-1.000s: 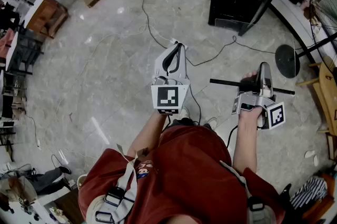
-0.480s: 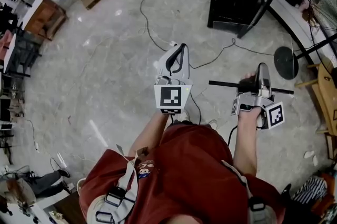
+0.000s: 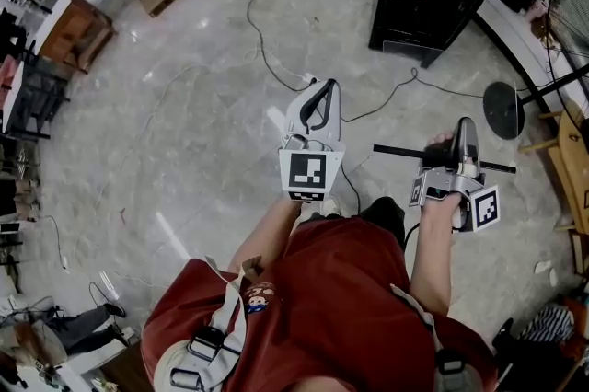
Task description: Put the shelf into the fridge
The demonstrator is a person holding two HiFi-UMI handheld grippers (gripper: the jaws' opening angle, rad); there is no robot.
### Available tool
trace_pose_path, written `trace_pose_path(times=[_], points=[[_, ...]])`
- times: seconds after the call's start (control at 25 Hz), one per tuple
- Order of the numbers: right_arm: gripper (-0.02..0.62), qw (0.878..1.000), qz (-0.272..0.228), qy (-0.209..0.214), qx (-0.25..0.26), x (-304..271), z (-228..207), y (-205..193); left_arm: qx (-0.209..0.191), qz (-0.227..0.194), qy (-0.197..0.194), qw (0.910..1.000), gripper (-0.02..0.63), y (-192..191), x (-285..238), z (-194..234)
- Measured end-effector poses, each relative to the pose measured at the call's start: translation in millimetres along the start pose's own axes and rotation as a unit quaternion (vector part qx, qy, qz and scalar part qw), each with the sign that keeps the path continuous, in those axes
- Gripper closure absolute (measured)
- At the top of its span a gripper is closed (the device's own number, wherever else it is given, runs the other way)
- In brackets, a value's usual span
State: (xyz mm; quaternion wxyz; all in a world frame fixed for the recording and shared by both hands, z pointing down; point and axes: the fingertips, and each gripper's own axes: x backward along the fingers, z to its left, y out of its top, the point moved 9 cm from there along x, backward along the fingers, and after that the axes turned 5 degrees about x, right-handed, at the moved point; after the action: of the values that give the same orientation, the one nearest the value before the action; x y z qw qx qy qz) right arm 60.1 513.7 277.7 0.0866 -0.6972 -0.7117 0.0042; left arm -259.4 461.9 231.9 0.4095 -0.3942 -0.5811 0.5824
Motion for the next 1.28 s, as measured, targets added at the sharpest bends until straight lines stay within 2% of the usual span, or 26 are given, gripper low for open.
trace_pose_path(times=[0.28, 0.6, 0.92, 1.28], points=[[0.575, 1.0, -0.001, -0.008, 0.006, -1.8, -4.3, -15.8, 0.014, 0.011, -0.002, 0.9998, 0.6, -12.6, 0.3, 20.0], [0.575, 1.0, 0.001, -0.022, -0.016, -46.8, -32.5, -7.4, 0.007, 0.026, 0.005, 0.9996, 0.6, -25.2, -44.1, 21.1], [0.575, 1.0, -0.003, -0.025, -0.016, -127.2, -61.0, 36.1, -0.002, 0.046, -0.013, 0.9989, 0.6, -32.8, -149.2, 0.3], [0.575, 0.998, -0.016, -0.04, -0.047, -209.7, -93.8, 92.6, -0.017, 0.062, -0.018, 0.9978, 0.6, -32.4, -262.5, -28.0]])
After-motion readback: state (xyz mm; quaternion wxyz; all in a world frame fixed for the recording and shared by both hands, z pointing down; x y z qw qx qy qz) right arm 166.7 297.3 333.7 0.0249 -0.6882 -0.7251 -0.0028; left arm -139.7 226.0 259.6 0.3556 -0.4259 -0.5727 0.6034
